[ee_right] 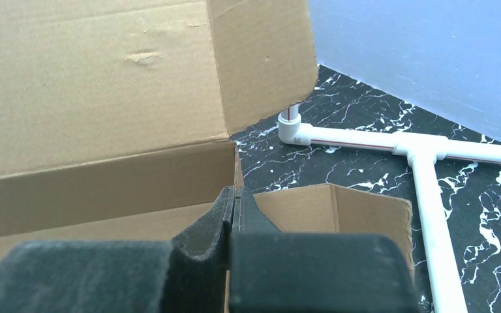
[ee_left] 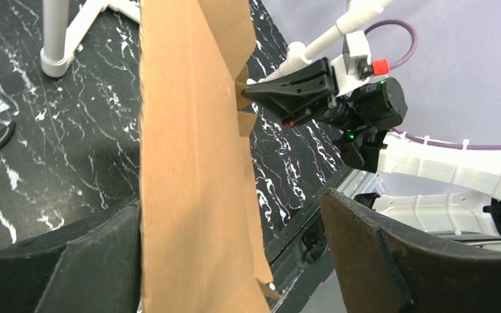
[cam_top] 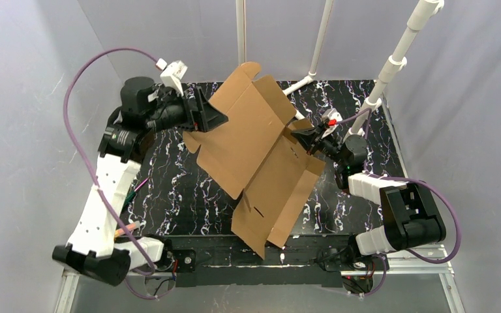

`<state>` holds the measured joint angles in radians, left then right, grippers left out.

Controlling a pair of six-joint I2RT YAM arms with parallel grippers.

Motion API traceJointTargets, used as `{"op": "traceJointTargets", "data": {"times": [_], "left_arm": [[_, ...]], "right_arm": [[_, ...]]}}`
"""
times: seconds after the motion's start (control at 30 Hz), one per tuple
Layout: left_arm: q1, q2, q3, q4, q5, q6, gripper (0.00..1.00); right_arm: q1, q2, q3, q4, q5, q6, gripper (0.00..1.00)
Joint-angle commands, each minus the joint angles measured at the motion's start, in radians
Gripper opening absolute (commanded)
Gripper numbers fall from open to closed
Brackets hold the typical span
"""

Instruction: Fold the paper box

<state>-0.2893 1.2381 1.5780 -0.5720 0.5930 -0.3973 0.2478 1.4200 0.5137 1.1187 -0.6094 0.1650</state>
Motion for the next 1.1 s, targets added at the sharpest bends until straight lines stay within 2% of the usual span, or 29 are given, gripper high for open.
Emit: {"op": "traceJointTargets", "data": {"times": [0.0, 0.03, 0.17, 0.3, 0.5, 0.67, 0.9, 0.97, 1.07], "left_arm": [[0.016, -0.19, -0.162, 0.066, -0.043, -0.008, 0.95], [0.018, -0.231, -0.216, 0.106, -0.039, -0.037, 0.98], [0.02, -0.341, -0.386, 0.249, -0.037, -0.18, 0.98], [0.02, -0.412, -0.484, 0.261, -0.143, -0.32, 0.98], [0.02, -0.513, -0.629, 0.299, -0.231, -0.673, 0.98], [0.008, -0.619, -0.733, 0.328, -0.301, -0.817, 0.98], [-0.066, -0.618, -0.772, 0.316, -0.345, -0.99, 0.98], [-0.088, -0.599, -0.745, 0.27, -0.361, -1.029, 0.98], [-0.114, -0.549, -0.673, 0.107, -0.394, -1.051, 0.98]], "right_arm": [[-0.014, -0.021, 0.016, 0.108, -0.001, 0.06, 0.01], [-0.015, -0.021, 0.016, 0.109, -0.002, 0.063, 0.01], [-0.016, -0.018, 0.017, 0.109, -0.002, 0.065, 0.01], [-0.017, -0.019, 0.019, 0.109, 0.002, 0.067, 0.01], [-0.017, -0.014, 0.021, 0.104, 0.008, 0.059, 0.01], [-0.016, -0.009, 0.025, 0.095, 0.013, 0.052, 0.01], [-0.017, -0.004, 0.03, 0.079, 0.03, 0.041, 0.01], [-0.016, -0.003, 0.034, 0.065, 0.048, 0.038, 0.01], [-0.016, 0.004, 0.043, 0.037, 0.081, 0.042, 0.01]]}}
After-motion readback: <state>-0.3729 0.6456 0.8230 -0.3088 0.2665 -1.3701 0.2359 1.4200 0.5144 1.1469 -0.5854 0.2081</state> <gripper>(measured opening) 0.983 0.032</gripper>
